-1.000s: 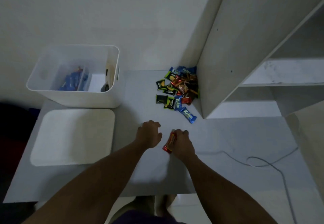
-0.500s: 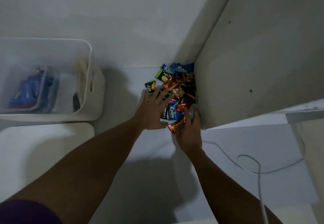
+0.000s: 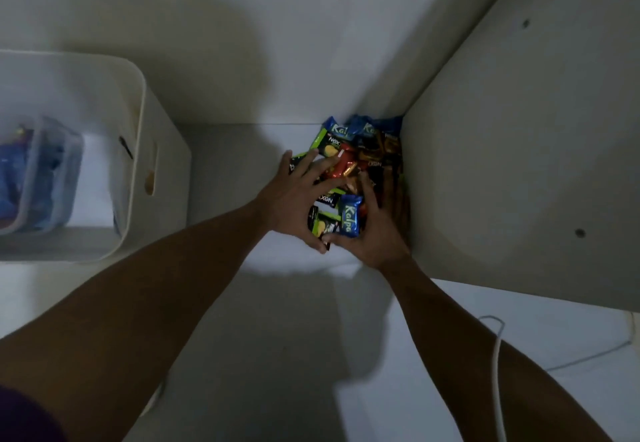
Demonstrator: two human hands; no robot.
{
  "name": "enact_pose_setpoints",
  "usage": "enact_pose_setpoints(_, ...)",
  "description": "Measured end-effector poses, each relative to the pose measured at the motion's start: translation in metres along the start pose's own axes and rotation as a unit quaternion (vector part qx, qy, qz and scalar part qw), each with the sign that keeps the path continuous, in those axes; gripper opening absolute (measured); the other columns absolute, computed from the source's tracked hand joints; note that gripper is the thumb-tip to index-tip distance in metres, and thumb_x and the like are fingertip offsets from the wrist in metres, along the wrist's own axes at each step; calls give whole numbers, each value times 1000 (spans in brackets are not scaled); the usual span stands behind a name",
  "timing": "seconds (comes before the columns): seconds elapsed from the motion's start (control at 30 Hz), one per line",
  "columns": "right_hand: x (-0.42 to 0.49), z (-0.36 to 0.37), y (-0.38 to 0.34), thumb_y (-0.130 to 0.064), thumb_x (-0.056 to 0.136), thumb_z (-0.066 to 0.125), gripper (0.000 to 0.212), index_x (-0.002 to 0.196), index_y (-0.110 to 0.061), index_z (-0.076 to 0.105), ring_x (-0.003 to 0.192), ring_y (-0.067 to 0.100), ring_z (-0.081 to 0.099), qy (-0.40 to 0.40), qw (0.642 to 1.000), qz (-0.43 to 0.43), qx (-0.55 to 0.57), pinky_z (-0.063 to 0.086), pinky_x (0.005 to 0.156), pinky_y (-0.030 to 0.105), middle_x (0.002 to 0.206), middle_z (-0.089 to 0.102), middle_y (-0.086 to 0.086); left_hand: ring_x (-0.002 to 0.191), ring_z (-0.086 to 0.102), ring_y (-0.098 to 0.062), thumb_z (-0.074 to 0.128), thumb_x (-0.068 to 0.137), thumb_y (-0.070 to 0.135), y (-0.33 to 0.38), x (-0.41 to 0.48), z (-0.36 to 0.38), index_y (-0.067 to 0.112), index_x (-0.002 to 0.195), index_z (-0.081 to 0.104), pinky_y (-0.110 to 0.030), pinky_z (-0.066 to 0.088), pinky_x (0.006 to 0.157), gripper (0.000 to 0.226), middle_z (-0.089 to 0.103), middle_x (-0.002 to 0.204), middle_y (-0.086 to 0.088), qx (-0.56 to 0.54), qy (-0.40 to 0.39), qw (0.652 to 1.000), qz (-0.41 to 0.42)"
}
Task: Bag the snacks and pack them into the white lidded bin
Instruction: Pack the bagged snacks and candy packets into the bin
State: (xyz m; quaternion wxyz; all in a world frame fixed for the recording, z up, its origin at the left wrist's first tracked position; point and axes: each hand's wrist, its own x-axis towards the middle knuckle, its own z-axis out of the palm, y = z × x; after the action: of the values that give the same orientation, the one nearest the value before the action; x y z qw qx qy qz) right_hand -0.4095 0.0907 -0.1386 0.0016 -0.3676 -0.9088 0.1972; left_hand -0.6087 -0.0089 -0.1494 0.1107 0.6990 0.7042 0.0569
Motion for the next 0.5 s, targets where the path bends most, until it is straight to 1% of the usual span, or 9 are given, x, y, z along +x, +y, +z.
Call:
enact_pose_setpoints(0.07,3,3,0,-88,59,58,123,156,-36,4,149,39,5,6,1000,11,-8,14,119,54,164,3,12,144,25,-34,50,49,98,-5,1,-2,31,146,36,-63,22,110,119,28,156,-9,-5,23,1000,-4)
enact_pose_setpoints(0.17,6,5,-3,-80,69,56,102,154,-39,15,144,39,19,31,999,12,-30,21,115,54,159,21,10,131,42,-33,54,66,85,-10,3,-2,25,133,50,-51,33,104,91,42,144,-13,-10,71,997,9)
enact_pose_setpoints(0.23,9,7,-4,-75,73,56,90,150,-39,25,138,37,27,36,999,8,-29,26,111,54,152,32,9,126,46,-33,54,73,79,-9,3,0,21,125,55,-48,38,98,77,43,144,-13,-7,97,995,20)
enact_pose_setpoints(0.33,12,10,-6,-68,72,60,80,142,-37,37,133,36,33,40,999,3,-27,29,107,55,141,42,7,124,47,-27,50,81,74,-6,1,6,19,116,59,-44,39,94,66,42,149,-3,8,96,995,24)
enact_pose_setpoints(0.43,11,13,-7,-58,69,65,72,134,-32,47,126,36,40,60,998,-16,-27,32,104,59,128,52,7,118,51,-24,52,85,65,0,-3,8,19,119,58,-40,39,88,58,51,141,2,-7,112,994,11)
enact_pose_setpoints(0.5,10,14,-7,-50,69,67,65,128,-28,53,123,35,44,64,998,-23,-18,38,100,58,121,56,7,112,53,-23,54,87,58,6,-6,10,19,120,58,-38,41,83,51,56,135,2,-17,129,992,-3)
